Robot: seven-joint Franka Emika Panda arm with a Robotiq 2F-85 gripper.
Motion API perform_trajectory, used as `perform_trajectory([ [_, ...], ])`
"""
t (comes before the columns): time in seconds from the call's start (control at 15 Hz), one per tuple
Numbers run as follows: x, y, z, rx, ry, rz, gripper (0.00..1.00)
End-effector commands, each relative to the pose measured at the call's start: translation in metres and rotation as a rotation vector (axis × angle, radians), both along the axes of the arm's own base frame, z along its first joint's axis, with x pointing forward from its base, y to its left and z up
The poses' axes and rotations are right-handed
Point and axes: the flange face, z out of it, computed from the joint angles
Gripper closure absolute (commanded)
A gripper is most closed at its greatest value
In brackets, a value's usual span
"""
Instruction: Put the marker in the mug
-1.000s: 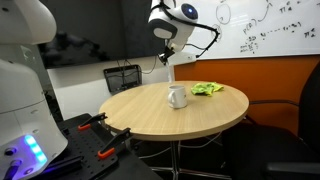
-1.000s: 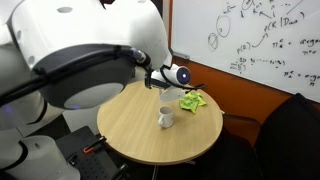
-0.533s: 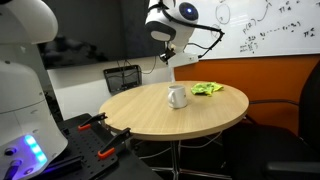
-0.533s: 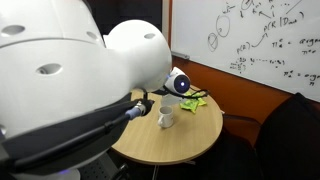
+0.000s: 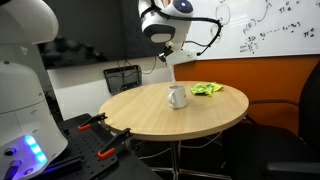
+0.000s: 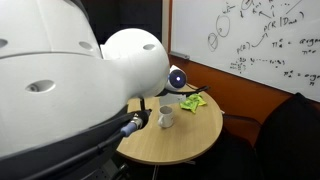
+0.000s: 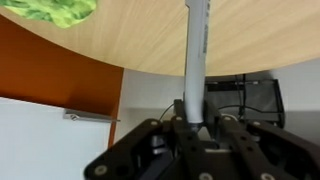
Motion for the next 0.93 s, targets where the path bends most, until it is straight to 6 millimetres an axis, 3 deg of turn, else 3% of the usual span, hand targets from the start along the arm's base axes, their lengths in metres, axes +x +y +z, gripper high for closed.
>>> perform_trajectory([
  [0.0, -0.017, 0.01, 0.011, -0.036, 0.006, -0.048, 0.94],
  [0.47, -0.028, 0.022, 0.024, -0.076, -0.017, -0.074, 0.94],
  [0.87, -0.032, 0.015, 0.01, -0.133, 0.136, -0.177, 0.94],
])
